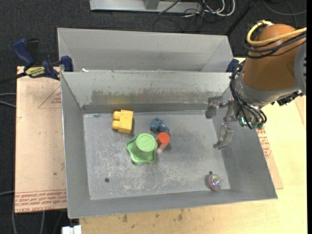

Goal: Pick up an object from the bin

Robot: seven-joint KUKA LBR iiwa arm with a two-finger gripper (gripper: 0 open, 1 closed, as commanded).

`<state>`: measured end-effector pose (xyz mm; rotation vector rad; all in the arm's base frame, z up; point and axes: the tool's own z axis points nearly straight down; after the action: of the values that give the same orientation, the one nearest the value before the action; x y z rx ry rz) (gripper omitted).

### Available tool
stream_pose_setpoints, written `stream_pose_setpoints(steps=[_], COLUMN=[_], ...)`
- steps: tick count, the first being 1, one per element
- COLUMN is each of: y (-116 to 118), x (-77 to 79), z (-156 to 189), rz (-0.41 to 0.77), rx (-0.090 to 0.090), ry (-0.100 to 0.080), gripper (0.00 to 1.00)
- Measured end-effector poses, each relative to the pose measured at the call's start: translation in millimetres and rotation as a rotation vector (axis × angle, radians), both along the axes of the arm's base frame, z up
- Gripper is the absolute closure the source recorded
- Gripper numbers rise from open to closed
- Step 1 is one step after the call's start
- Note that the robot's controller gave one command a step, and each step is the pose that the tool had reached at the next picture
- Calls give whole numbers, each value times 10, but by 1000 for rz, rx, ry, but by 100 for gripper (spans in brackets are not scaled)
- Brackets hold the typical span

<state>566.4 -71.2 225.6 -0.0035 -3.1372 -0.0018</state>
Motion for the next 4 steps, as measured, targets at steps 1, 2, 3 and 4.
stream_pose_setpoints(steps=[1, 2, 3, 4], y=[581, 732, 1115, 1111], x=[165, 372, 499, 512], z=[-1603, -950, -1546, -1525], rz=[4, 12, 173, 173], rx=[2, 1, 0, 0], ry=[1, -15, -11, -15], gripper=[0, 0, 0, 100])
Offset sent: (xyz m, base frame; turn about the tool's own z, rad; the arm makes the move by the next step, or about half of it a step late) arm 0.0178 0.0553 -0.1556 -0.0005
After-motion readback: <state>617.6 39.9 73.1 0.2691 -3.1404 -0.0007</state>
